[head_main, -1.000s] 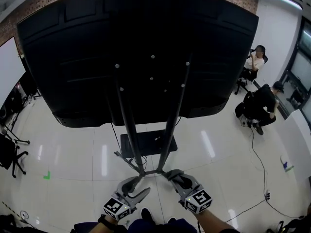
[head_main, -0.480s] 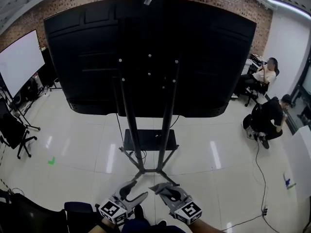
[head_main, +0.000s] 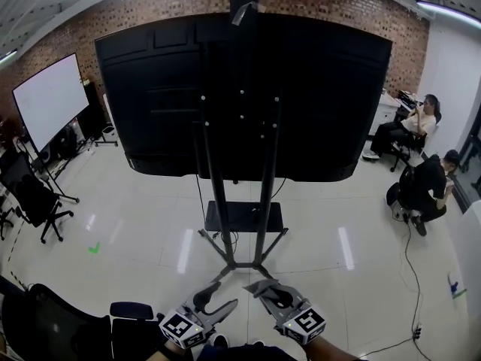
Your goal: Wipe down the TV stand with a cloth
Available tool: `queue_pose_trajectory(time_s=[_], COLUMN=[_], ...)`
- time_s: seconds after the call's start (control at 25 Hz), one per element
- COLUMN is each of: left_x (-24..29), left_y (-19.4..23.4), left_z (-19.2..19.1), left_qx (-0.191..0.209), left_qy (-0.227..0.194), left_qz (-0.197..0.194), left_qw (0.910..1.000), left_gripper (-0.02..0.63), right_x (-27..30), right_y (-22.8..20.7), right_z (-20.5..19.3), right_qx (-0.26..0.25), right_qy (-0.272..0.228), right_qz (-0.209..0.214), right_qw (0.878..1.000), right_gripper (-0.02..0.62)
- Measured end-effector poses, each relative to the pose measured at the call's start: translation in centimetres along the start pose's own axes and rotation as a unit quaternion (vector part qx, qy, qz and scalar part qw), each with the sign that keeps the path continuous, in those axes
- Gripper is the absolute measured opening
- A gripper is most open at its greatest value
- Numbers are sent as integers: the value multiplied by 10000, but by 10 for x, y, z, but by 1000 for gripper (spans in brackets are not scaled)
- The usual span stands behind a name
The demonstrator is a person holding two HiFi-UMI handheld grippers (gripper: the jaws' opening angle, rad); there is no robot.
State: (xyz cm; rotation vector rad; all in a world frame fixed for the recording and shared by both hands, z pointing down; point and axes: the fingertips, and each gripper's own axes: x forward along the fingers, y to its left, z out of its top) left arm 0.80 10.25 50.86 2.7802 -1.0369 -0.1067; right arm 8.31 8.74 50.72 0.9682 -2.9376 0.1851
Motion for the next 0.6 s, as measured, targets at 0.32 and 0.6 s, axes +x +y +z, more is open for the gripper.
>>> queue_pose_trajectory(time_s=[0.32,0.6], left_x=[-19,-40], left_y=[-10,-7], left_z=[21,23], left_qx=[138,220], left_qy=[-69,-213], left_qz=[-247,-318], left_qw=[9996,9990], left_gripper=[299,299], right_x=[3,-1], right_y=[26,44], right_z=[24,21], right_qx=[-102,-131], right_qy=[-142,-95], right_qz=[-39,-111], right_qw=[9998,9998], right_gripper=[35,35])
